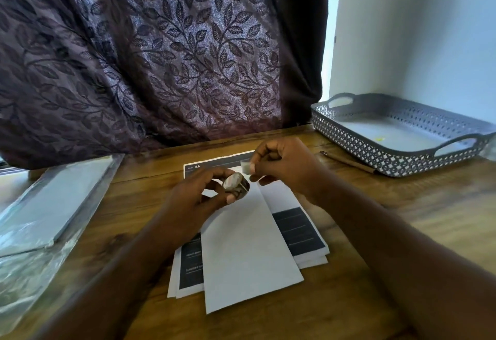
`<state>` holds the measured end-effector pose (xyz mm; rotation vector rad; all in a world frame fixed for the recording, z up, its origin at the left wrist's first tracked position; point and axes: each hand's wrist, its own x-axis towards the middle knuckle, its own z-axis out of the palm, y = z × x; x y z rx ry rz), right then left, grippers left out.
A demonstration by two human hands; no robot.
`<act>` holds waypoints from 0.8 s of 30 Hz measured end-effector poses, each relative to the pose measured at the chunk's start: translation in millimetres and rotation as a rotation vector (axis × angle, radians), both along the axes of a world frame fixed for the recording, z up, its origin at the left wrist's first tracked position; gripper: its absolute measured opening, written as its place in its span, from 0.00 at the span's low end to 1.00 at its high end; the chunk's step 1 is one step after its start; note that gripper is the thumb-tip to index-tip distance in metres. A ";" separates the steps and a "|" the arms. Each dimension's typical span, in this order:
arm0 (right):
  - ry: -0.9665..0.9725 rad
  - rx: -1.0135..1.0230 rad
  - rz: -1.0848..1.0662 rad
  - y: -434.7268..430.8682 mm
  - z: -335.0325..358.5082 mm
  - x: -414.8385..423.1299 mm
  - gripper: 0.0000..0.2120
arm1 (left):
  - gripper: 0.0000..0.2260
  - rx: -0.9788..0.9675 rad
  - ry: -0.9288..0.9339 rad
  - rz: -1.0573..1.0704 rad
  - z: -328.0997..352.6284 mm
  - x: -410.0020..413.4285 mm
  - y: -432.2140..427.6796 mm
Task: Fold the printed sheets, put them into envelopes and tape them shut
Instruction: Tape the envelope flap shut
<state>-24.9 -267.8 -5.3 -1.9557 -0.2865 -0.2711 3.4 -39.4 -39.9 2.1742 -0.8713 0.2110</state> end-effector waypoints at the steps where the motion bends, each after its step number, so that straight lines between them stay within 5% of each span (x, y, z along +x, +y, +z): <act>1: 0.018 0.046 0.002 -1.7 1.3 -0.4 0.05 | 0.17 -0.011 0.018 0.000 0.4 -1.2 -0.1; 10: -0.001 0.122 -0.161 -28.5 10.8 -0.8 0.03 | 0.15 -0.003 -0.055 0.002 7.4 -11.6 -5.9; 19: -0.156 -0.293 -0.531 -100.7 -3.7 -22.2 0.05 | 0.16 0.138 -0.154 -0.030 14.8 7.7 -83.5; 24: -0.260 -0.139 -0.694 -129.6 -9.5 -37.3 0.03 | 0.15 0.191 -0.202 -0.042 9.7 31.7 -166.2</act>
